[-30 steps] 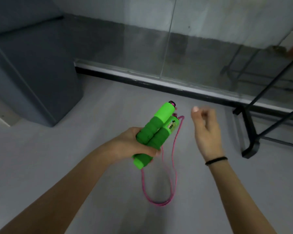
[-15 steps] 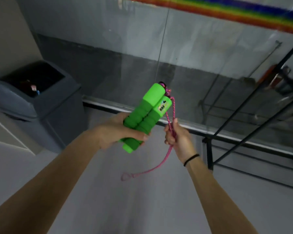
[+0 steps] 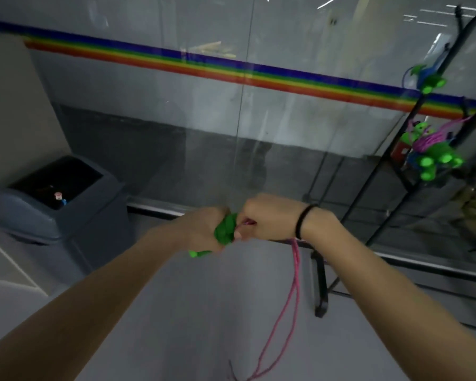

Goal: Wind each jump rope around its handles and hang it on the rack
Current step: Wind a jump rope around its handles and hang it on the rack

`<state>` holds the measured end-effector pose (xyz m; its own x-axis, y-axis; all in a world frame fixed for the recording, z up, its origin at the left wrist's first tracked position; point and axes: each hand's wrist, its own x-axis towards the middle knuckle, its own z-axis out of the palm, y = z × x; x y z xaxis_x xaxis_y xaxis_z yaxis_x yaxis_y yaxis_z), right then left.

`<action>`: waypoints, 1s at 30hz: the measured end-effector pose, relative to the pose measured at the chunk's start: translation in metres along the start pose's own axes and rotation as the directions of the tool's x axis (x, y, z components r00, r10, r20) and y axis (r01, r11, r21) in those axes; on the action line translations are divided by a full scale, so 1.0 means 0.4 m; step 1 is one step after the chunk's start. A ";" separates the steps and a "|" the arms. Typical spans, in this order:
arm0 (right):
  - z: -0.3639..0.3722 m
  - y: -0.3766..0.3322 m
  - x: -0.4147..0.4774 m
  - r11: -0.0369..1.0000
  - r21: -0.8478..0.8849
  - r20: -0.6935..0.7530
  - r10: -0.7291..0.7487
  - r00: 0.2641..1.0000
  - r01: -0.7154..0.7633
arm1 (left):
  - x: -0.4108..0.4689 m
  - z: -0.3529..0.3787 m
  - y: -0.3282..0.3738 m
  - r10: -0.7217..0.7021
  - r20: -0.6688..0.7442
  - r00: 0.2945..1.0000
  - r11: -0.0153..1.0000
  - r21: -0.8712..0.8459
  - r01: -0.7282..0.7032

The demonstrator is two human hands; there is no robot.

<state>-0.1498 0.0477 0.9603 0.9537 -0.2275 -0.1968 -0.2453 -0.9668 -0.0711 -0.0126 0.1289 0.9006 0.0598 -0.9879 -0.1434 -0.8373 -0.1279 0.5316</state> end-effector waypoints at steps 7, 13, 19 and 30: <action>-0.054 0.135 -0.009 0.808 0.589 -0.164 0.092 0.982 0.023 | 0.029 -0.074 0.048 0.234 0.116 0.965 0.950 0.185 -0.252; 0.075 0.183 0.011 0.149 0.981 -0.185 0.496 0.849 0.127 | 0.083 -0.150 0.020 0.268 -0.140 0.953 0.911 -0.284 -0.298; 0.093 0.142 0.085 0.706 0.672 -0.217 0.476 0.852 -0.223 | 0.170 -0.156 -0.049 0.116 -0.319 0.941 0.951 -0.239 -0.198; -0.147 0.145 0.152 0.956 0.150 -0.171 0.278 0.945 -0.254 | 0.215 -0.200 -0.096 0.245 -0.075 0.966 0.904 0.379 -0.200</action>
<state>-0.0957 -0.0292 1.0016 0.8633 -0.5033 -0.0386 -0.5023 -0.8489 -0.1646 0.0681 0.0416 0.9348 -0.1066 -0.9928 0.0548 -0.9745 0.1153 0.1927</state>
